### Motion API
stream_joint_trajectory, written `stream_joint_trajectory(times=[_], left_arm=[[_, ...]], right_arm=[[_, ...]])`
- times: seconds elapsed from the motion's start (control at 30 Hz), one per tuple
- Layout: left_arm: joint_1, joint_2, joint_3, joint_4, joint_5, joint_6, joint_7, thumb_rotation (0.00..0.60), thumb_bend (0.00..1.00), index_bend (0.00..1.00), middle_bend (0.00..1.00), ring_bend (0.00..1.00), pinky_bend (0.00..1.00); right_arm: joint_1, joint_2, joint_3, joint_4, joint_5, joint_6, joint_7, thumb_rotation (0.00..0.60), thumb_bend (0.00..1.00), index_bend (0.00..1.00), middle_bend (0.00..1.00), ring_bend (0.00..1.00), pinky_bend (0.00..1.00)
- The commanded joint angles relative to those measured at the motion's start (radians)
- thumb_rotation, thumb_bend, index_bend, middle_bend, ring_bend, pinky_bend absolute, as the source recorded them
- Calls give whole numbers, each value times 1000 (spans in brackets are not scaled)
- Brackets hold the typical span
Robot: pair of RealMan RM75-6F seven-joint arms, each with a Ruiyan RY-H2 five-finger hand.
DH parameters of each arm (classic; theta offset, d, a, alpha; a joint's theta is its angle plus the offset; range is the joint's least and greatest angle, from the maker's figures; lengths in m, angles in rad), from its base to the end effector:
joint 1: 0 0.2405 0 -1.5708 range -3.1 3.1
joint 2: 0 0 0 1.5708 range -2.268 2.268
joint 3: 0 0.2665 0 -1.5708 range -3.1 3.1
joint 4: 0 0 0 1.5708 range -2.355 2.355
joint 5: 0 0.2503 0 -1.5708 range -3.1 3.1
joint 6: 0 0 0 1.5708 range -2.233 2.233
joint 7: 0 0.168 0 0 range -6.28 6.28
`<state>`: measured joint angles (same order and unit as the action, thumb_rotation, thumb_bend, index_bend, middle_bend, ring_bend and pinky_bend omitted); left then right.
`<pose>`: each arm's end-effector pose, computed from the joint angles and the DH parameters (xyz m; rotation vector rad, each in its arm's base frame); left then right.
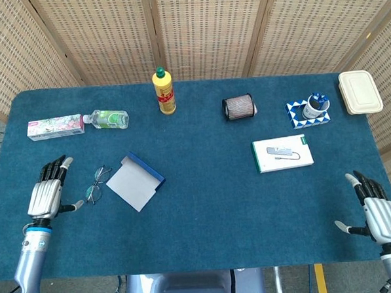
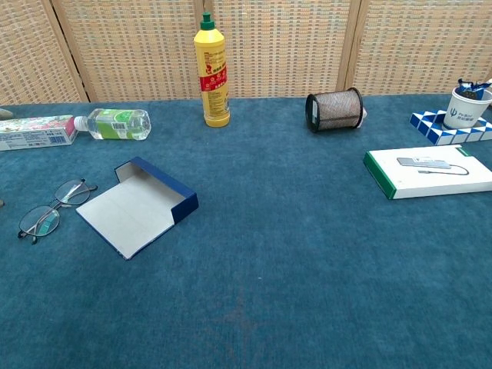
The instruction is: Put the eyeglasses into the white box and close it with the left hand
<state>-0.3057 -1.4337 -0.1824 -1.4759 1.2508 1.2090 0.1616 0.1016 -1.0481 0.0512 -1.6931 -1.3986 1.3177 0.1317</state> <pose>-0.3006 0.3064 0.0186 -1.4070 -1.0652 -0.8895 -0.3466 -0.2113 0.1226 1.3334 -1.1710 0.8757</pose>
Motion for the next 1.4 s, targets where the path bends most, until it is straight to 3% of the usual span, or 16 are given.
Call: stream_joint_trajectory(times=[0.03, 0.33, 0.67, 1.4], left_arm=[[-30, -89, 2, 94, -7, -6, 16, 600, 38, 0, 0, 0, 0], [-67, -222, 7, 254, -31, -46, 19, 600, 37, 0, 0, 0, 0], [-93, -291, 4, 356, -44, -72, 17, 600, 40, 0, 0, 0, 0], [-104, -299, -34, 552, -103, -144, -71, 600, 45, 0, 0, 0, 0]], right_arm=[[0, 0, 0, 0, 0, -1, 2, 600, 0, 0, 0, 0, 0], [2, 4, -1, 1, -1, -7, 16, 600, 0, 0, 0, 0, 0], [4, 5, -1, 1, 1, -12, 22, 600, 0, 0, 0, 0, 0], [5, 6, -1, -1, 6, -14, 19, 600, 0, 0, 0, 0, 0]])
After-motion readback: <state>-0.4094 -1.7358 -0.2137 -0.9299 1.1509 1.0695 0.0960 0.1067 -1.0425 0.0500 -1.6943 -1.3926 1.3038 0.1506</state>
